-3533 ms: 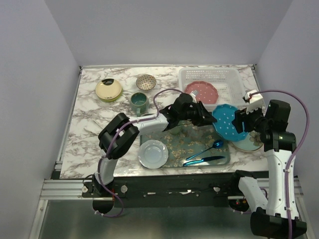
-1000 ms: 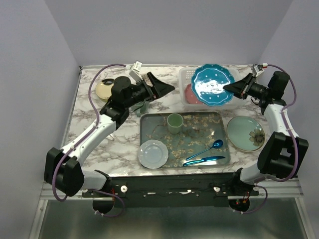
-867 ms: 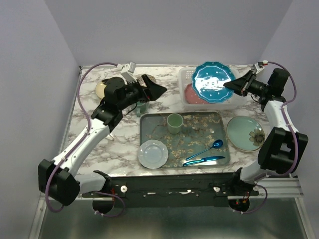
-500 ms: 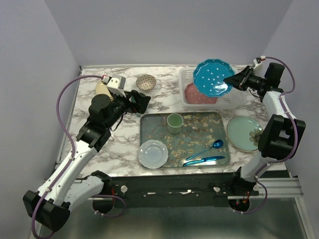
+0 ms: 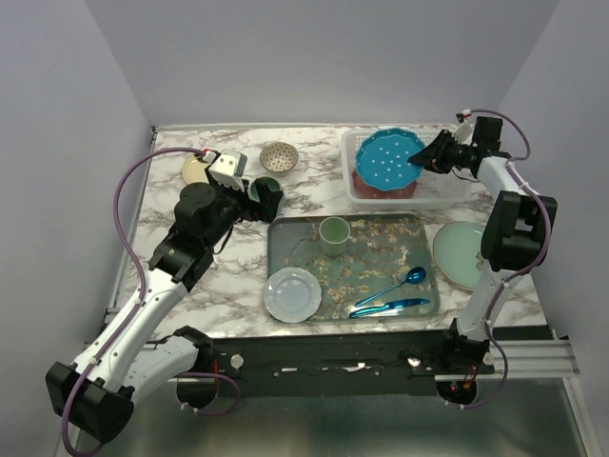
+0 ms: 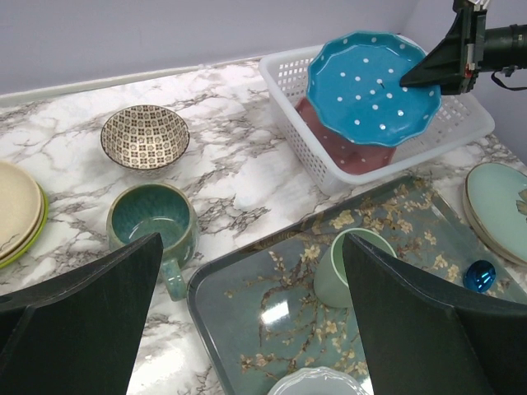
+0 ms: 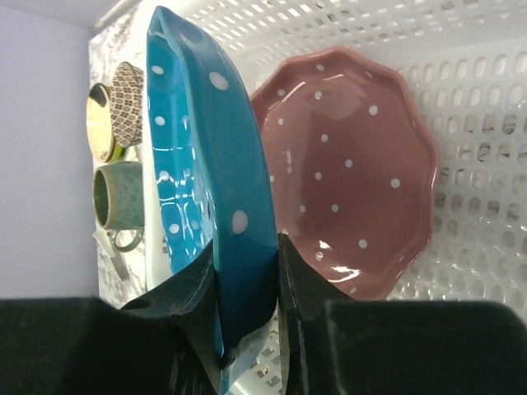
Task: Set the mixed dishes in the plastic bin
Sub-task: Place the plate in the plastic bin.
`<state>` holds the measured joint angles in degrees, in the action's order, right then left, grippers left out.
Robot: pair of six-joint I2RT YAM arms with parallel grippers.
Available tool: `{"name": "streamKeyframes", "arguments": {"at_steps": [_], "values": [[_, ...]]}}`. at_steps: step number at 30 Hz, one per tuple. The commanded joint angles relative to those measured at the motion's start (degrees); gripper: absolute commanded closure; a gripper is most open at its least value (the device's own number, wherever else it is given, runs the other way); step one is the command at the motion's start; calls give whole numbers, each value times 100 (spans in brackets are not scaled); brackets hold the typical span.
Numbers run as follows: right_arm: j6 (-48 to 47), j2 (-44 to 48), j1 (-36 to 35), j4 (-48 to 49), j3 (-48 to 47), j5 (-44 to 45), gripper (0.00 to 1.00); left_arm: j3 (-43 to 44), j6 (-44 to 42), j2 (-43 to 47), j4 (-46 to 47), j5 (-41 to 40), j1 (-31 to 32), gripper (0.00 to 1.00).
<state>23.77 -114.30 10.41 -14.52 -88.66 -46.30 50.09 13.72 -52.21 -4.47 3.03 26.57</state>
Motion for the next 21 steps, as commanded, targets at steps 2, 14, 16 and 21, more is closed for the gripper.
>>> {"name": "streamKeyframes", "arguments": {"at_steps": [2,14,16,21], "values": [[-30,-118,-22,29,-441,33,96,45,-18,-114,69,171,-29,1],[-338,-531,-180,-367,-722,447,88,54,-18,-141,60,189,-46,1],[-382,-593,-189,-402,-740,508,87,63,-18,-150,52,198,-64,1],[-461,-699,-233,-507,-784,526,82,54,-9,-158,52,216,-73,1]]}}
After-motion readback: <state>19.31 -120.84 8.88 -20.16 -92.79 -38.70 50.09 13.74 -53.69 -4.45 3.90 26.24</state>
